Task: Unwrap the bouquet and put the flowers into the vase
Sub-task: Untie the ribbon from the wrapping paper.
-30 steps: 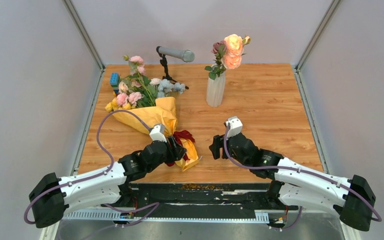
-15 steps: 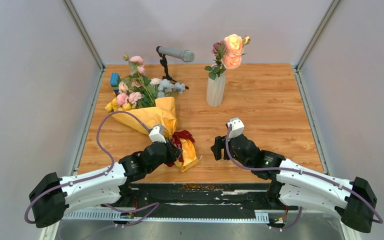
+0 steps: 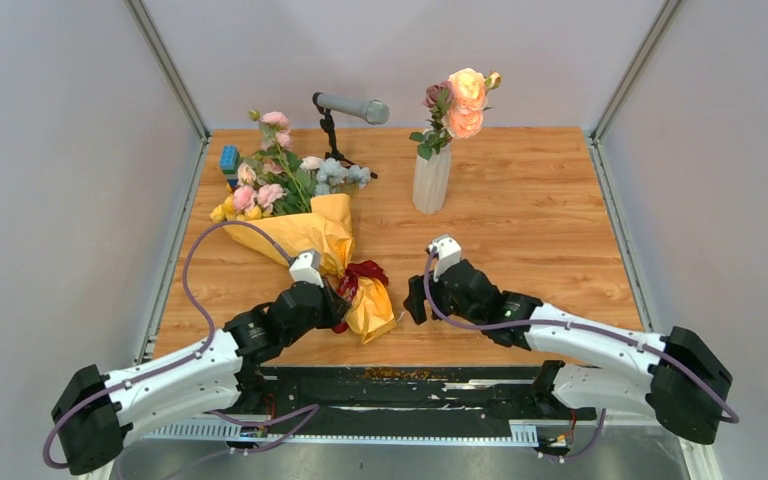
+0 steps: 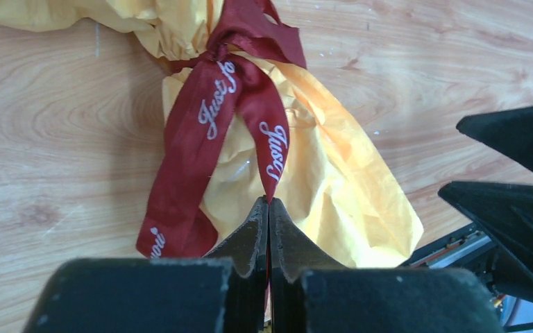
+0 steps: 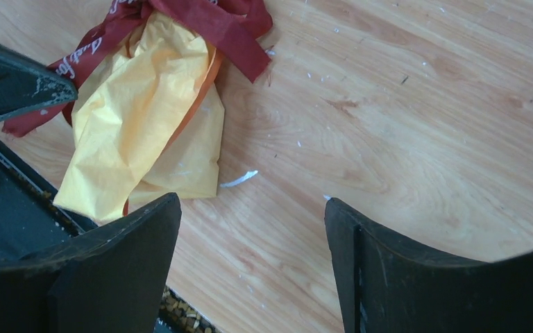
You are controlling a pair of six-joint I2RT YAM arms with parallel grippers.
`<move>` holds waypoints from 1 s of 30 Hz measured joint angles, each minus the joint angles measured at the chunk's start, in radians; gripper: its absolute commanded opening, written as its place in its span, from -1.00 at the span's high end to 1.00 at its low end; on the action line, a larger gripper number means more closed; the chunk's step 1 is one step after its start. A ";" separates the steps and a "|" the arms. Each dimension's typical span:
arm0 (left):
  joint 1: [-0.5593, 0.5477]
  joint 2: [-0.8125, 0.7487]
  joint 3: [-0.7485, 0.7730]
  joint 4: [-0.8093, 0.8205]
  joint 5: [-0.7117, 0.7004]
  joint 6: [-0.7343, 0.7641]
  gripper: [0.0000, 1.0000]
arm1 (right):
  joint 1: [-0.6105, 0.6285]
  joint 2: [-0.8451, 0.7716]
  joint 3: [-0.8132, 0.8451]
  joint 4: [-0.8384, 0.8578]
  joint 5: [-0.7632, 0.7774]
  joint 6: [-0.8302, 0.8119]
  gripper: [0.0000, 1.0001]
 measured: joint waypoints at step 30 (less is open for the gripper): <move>0.253 0.038 0.020 -0.058 0.290 0.190 1.00 | -0.204 0.694 0.383 0.346 -0.582 -0.160 -0.02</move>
